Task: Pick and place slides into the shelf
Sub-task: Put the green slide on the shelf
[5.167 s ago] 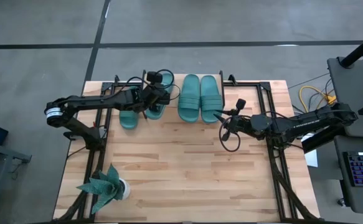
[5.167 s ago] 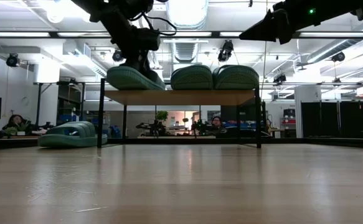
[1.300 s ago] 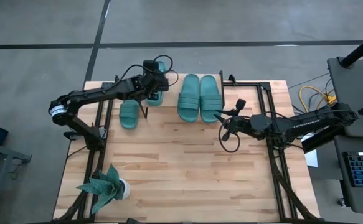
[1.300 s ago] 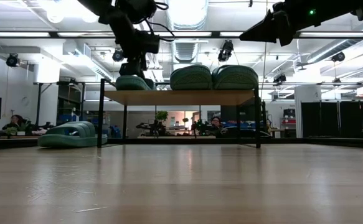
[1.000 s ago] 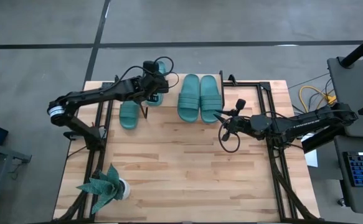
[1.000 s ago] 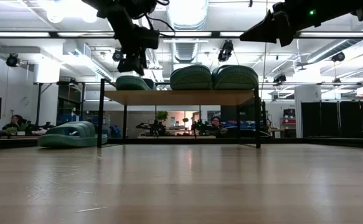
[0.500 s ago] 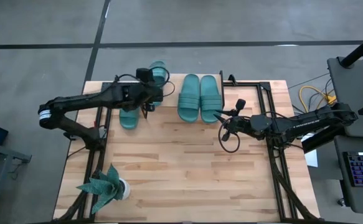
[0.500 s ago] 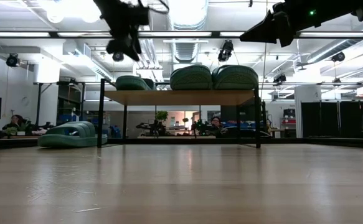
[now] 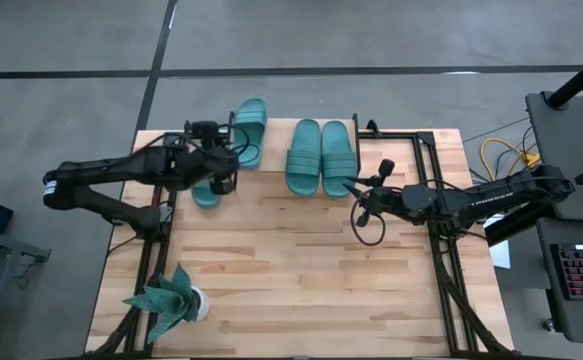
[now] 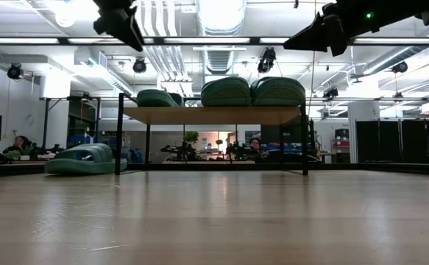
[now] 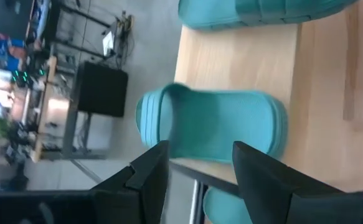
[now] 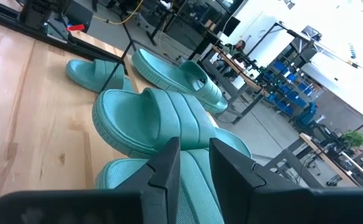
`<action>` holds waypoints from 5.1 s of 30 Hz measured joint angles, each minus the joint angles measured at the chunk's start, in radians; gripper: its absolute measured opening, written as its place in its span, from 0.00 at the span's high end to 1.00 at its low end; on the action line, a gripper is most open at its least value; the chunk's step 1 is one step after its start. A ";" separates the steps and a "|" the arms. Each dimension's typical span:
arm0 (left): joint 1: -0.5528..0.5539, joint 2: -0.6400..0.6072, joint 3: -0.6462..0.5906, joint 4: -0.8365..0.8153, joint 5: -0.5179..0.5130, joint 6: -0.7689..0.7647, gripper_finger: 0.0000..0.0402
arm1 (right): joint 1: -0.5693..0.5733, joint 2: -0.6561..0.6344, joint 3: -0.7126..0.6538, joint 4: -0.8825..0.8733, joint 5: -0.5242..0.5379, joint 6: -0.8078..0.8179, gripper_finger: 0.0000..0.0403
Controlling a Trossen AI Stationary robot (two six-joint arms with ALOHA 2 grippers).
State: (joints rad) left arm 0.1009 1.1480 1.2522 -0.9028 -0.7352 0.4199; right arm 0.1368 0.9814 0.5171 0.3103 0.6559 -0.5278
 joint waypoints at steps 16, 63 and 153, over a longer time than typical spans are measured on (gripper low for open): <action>0.003 -0.100 -0.001 -0.190 0.142 -0.218 0.60 | 0.000 0.002 -0.004 0.006 0.000 -0.008 0.81; 0.440 0.127 0.179 -0.557 0.619 -0.326 0.60 | 0.000 0.003 -0.014 -0.008 -0.001 -0.087 0.79; 0.932 0.559 -0.049 -0.285 0.860 -0.096 0.60 | 0.000 0.003 -0.016 -0.045 -0.002 -0.101 0.80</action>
State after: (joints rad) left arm 1.0332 1.7074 1.2030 -1.1882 0.1249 0.3238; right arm 0.1368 0.9848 0.5007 0.2649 0.6544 -0.6290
